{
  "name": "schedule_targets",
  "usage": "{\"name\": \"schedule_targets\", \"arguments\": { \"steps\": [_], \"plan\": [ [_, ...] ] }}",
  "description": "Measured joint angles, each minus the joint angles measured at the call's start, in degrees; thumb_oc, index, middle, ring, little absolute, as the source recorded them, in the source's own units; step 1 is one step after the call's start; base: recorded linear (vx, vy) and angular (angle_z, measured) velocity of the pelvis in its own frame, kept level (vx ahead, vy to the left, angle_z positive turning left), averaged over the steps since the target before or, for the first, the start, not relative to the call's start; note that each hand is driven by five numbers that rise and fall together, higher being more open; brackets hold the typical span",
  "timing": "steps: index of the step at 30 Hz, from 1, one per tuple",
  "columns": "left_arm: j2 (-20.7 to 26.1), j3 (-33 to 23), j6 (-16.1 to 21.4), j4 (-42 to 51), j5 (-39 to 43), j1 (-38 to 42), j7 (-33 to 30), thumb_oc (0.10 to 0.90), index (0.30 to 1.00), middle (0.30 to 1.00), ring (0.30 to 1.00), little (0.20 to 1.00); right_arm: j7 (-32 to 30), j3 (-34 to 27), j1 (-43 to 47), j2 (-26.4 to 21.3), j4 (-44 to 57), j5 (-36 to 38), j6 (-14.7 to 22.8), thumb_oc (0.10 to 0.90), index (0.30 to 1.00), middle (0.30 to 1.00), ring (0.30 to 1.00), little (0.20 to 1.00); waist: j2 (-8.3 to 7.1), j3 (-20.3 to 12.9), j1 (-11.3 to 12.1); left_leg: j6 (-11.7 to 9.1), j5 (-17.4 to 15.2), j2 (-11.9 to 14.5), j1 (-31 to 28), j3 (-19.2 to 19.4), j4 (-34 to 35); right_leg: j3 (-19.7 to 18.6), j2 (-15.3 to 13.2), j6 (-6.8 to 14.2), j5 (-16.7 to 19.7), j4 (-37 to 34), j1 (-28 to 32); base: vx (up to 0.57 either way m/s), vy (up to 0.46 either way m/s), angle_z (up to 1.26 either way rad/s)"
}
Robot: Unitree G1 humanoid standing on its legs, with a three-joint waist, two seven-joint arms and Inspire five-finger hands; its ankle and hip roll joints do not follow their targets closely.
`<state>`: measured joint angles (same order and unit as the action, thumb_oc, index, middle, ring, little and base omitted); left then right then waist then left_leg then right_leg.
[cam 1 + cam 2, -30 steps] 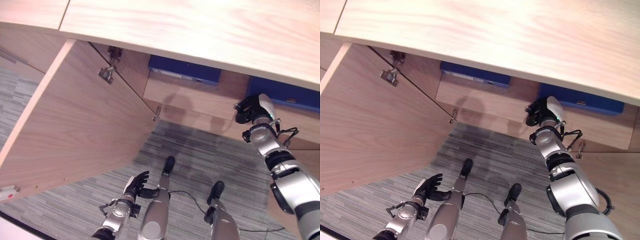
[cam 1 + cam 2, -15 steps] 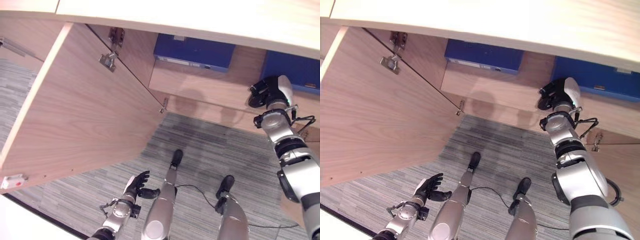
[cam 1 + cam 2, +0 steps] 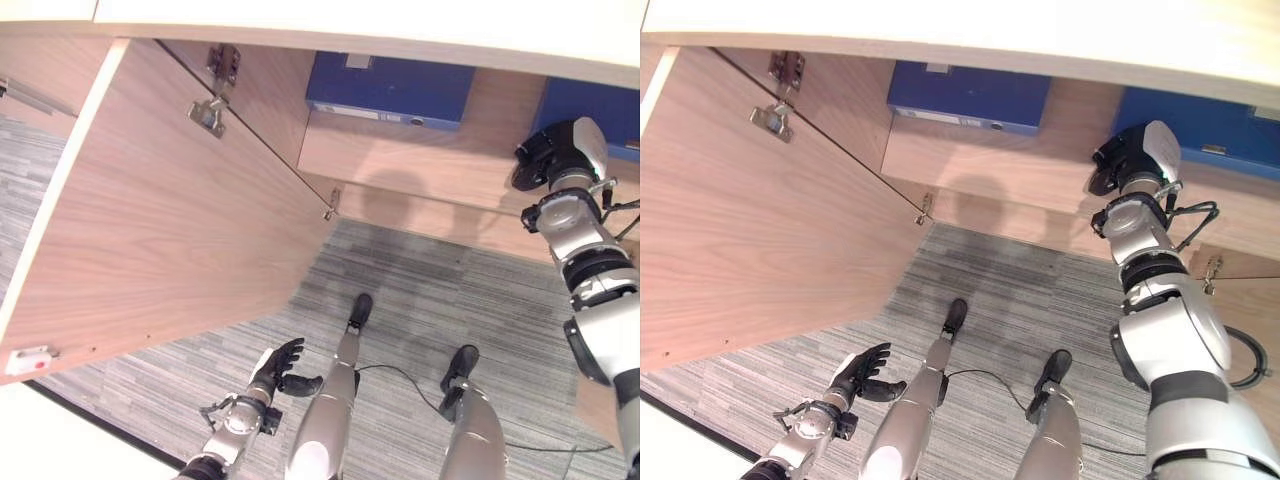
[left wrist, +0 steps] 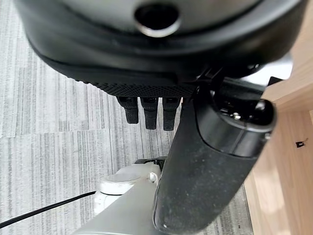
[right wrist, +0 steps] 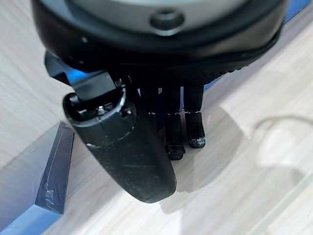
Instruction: Put the empty folder in the office cabinet
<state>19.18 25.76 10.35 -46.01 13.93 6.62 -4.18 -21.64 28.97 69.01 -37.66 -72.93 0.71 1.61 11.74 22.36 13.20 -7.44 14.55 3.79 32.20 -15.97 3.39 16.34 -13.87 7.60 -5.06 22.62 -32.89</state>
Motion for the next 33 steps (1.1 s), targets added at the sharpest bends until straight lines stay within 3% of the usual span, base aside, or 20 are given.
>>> {"name": "schedule_targets", "arguments": {
  "steps": [10, 14, 18, 20, 25, 28, 29, 30, 31, 33],
  "plan": [
    [0.0, 0.4, -0.1, 1.0, 1.3, -1.4, 0.1, 0.800, 0.900, 0.900, 0.900, 0.900, -0.2, -0.3, -0.4, -0.2, 1.2, 1.9, -0.7, 0.400, 0.300, 0.300, 0.300, 0.300, 0.88, -0.6, -0.2, 0.1, 0.3, 0.1, 0.5, -0.7, -0.4, 0.5, 0.3, -0.2, 0.1, 0.4, 0.0, 0.04, -0.012, 0.02],
    [-0.5, -0.6, -0.5, 1.1, 1.4, -0.3, 0.1, 0.800, 0.900, 0.900, 0.900, 0.900, -3.4, -7.6, -7.9, 0.2, 10.4, 4.6, -0.4, 0.400, 0.300, 0.300, 0.300, 0.300, 0.69, -0.7, -0.5, 0.3, 0.4, 0.6, 0.0, -1.6, -0.7, 1.7, 0.9, -0.7, 0.6, -1.2, 2.2, 0.04, -0.014, 0.10],
    [-1.1, -1.8, -1.4, 0.5, 1.4, 0.5, -0.2, 0.800, 0.900, 0.900, 0.900, 0.900, -5.7, -11.9, -17.0, 6.0, 16.6, 7.3, 0.4, 0.400, 0.300, 0.300, 0.300, 0.300, -2.15, -2.2, -0.7, 0.2, 0.0, 0.9, -2.6, -1.3, -0.6, 2.3, 1.6, -0.6, 0.5, -3.6, 5.7, 0.02, 0.004, -0.01],
    [-2.6, -5.1, -2.6, -2.1, 1.6, 1.1, -0.4, 0.800, 0.900, 0.900, 0.900, 0.900, -6.6, -20.8, -32.7, 15.1, 29.4, 7.4, 3.2, 0.400, 0.300, 0.300, 0.300, 0.300, -6.17, -4.2, -2.2, 0.2, -0.7, 1.3, -5.8, -1.2, 0.2, 3.2, 2.3, -0.4, 0.7, -7.2, 10.6, 0.08, 0.022, 0.05],
    [-3.6, -7.2, -4.0, -5.1, 1.6, 1.0, -0.6, 0.800, 0.900, 0.900, 0.900, 0.900, -6.3, -20.8, -49.8, 23.7, 35.0, 7.4, 4.5, 0.400, 0.300, 0.300, 0.300, 0.300, -10.93, -7.8, -5.1, 0.3, -3.1, 1.2, -10.5, 0.6, 0.2, 2.8, 3.2, 0.8, 2.8, -14.8, 17.7, 0.06, 0.041, -0.09],
    [-3.7, -7.7, -4.1, -6.1, 1.5, 0.9, -0.6, 0.800, 0.900, 0.900, 0.900, 0.900, -6.0, -20.8, -54.7, 24.2, 35.1, 7.5, 4.4, 0.400, 0.300, 0.300, 0.300, 0.300, -12.31, -9.3, -6.5, 0.6, -3.7, 1.1, -11.7, 2.0, 0.2, 1.7, 3.6, 1.2, 5.1, -18.9, 19.9, 0.09, 0.052, -0.22],
    [-4.4, -9.8, -4.2, -7.5, 1.5, 1.3, -0.5, 0.800, 0.900, 0.900, 0.900, 0.900, -4.7, -21.6, -57.7, 24.1, 37.3, 7.5, 4.4, 0.441, 0.361, 0.361, 0.361, 0.361, -12.54, -9.4, -7.1, 0.7, -4.0, 1.1, -12.8, 2.7, 0.6, 1.4, 3.8, 0.8, 6.7, -21.4, 21.7, 0.10, 0.049, -0.18],
    [-4.7, -10.8, -4.3, -8.4, 1.5, 1.5, -0.6, 0.800, 0.900, 0.900, 0.900, 0.900, -4.1, -21.6, -59.2, 24.2, 38.0, 7.5, 4.4, 0.513, 0.469, 0.469, 0.469, 0.469, -12.90, -9.7, -7.4, 0.7, -4.0, 1.1, -13.9, 3.2, 1.0, 1.2, 3.8, 0.8, 7.3, -22.5, 22.8, 0.09, 0.045, -0.21],
    [-4.6, -12.2, -4.8, -9.9, 1.5, 1.0, -1.2, 0.800, 0.900, 0.900, 0.900, 0.900, -2.7, -21.3, -61.6, 24.1, 38.8, 7.5, 4.4, 0.800, 0.900, 0.900, 0.900, 0.900, -13.33, -10.2, -8.5, 0.8, -4.3, 0.9, -15.6, 3.5, 1.1, 1.0, 3.9, 0.8, 8.0, -24.8, 25.3, 0.09, 0.041, -0.15],
    [-4.4, -12.8, -5.3, -10.5, 1.4, 1.3, -1.8, 0.800, 0.900, 0.900, 0.900, 0.900, -1.4, -21.3, -63.1, 23.8, 39.0, 7.5, 4.4, 0.800, 0.900, 0.900, 0.900, 0.900, -13.62, -11.2, -9.7, 0.7, -4.7, 1.1, -16.6, 3.9, 1.1, 0.9, 4.2, 0.6, 8.7, -26.7, 27.0, 0.07, 0.048, -0.07]
  ]
}}
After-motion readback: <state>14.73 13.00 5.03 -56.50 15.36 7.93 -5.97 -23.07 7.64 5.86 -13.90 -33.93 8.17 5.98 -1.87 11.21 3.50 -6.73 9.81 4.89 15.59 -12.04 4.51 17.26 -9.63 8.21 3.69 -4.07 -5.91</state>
